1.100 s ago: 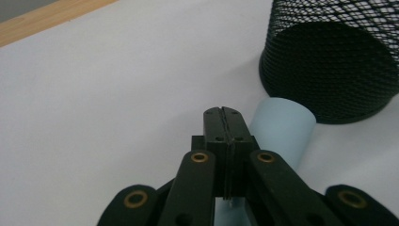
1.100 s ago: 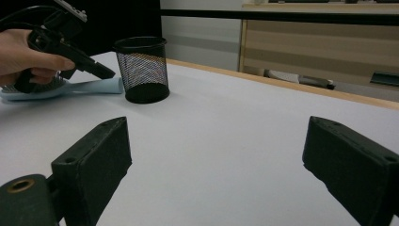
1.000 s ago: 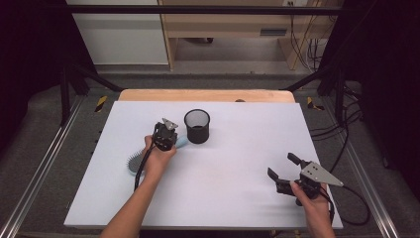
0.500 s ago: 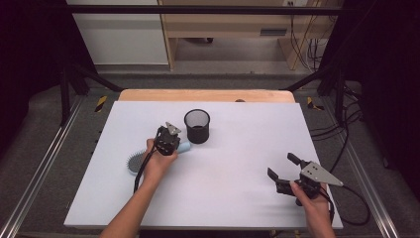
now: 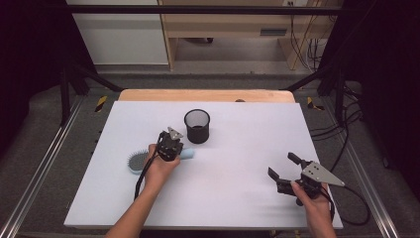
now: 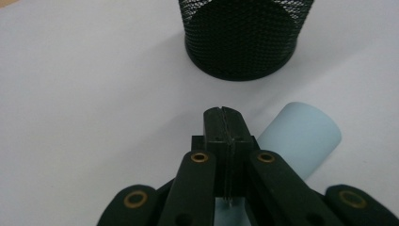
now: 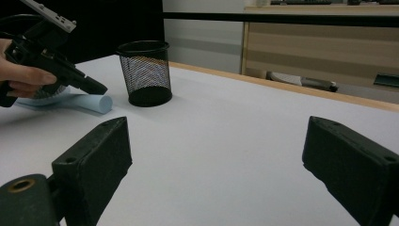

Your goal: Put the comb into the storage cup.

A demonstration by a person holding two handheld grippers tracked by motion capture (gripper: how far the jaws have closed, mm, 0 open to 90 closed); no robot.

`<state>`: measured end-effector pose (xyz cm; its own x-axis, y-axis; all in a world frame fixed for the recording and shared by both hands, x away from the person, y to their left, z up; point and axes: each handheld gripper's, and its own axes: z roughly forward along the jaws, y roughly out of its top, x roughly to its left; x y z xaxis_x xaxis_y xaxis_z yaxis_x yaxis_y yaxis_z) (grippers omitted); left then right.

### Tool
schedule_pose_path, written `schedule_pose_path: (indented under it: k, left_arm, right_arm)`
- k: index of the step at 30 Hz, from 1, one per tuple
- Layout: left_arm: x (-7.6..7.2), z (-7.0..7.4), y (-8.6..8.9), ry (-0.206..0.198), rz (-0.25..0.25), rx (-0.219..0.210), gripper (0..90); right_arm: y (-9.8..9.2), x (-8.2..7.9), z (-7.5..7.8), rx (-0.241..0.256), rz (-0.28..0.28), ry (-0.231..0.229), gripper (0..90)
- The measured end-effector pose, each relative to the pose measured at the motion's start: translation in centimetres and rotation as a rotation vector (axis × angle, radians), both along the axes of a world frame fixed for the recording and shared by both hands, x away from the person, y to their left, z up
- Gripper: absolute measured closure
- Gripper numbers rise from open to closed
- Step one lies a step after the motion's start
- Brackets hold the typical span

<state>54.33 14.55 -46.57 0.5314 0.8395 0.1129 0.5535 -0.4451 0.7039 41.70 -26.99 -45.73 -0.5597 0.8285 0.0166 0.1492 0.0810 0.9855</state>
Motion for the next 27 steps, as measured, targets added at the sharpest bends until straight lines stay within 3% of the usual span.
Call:
schedule_pose_path:
  k: [12, 27]
  left_arm:
    - [-2.2, 0.2, -1.0, 0.004, -0.050, -0.044, 90.0]
    - [-3.4, -0.1, -1.7, 0.006, -0.069, -0.080, 90.0]
  right_arm:
    - [0.1, -0.1, 0.2, 0.004, 0.006, -0.006, 8.5]
    - [0.2, -0.1, 0.2, -0.002, 0.017, -0.007, 8.5]
